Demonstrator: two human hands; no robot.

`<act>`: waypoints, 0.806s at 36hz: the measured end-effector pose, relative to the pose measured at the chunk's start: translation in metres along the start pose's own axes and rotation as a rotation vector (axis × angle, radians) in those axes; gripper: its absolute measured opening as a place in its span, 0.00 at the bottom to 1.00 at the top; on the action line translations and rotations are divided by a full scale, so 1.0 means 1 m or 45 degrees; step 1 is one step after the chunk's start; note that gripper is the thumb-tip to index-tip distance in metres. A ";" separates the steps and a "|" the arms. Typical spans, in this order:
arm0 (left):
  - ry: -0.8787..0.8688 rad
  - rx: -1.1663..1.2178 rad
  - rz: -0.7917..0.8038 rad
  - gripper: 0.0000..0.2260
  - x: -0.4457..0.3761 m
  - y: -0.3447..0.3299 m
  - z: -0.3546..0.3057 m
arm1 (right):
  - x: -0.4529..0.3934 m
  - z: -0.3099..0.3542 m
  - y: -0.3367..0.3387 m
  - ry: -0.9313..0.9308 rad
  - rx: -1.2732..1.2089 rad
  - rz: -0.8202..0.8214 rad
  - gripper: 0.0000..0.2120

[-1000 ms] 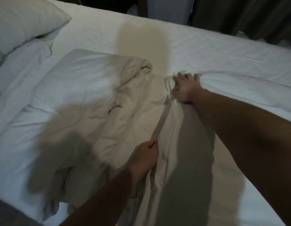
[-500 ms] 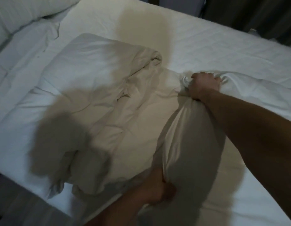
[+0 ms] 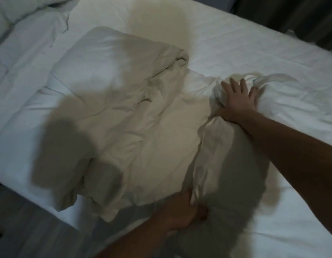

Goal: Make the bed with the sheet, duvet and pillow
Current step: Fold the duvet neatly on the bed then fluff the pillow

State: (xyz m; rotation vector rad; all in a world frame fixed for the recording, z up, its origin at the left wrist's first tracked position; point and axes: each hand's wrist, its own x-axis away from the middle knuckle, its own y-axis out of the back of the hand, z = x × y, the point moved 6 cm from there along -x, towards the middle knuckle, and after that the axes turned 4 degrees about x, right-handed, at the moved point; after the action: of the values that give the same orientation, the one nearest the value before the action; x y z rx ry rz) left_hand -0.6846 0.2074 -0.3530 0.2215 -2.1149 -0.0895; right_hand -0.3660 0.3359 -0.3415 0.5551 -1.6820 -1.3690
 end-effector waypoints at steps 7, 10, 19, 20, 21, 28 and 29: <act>0.075 -0.007 0.085 0.33 0.023 -0.017 0.016 | 0.032 -0.006 0.002 -0.006 -0.027 -0.123 0.36; 0.104 -0.096 0.213 0.41 0.021 -0.030 0.012 | 0.043 -0.005 0.001 0.038 -0.066 -0.189 0.34; 0.275 -0.093 0.348 0.22 0.008 -0.022 0.016 | 0.043 0.012 0.006 -0.010 -0.162 -0.253 0.34; 0.287 -0.027 0.293 0.29 0.008 -0.018 0.023 | 0.046 0.011 0.005 -0.029 -0.193 -0.274 0.33; 0.288 0.031 0.236 0.34 0.009 -0.016 0.030 | 0.048 0.009 -0.001 -0.045 -0.191 -0.245 0.33; 0.202 0.012 0.030 0.48 0.025 -0.008 0.058 | 0.044 0.027 -0.021 -0.064 -0.145 0.091 0.39; 0.179 -0.039 0.024 0.44 0.031 0.000 0.055 | 0.045 0.037 -0.014 -0.059 -0.223 0.035 0.38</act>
State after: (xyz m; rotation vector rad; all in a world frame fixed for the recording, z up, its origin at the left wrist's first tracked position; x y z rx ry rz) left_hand -0.7469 0.1998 -0.3563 0.1841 -1.9740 -0.0928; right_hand -0.4233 0.3171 -0.3397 0.4014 -1.5813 -1.5016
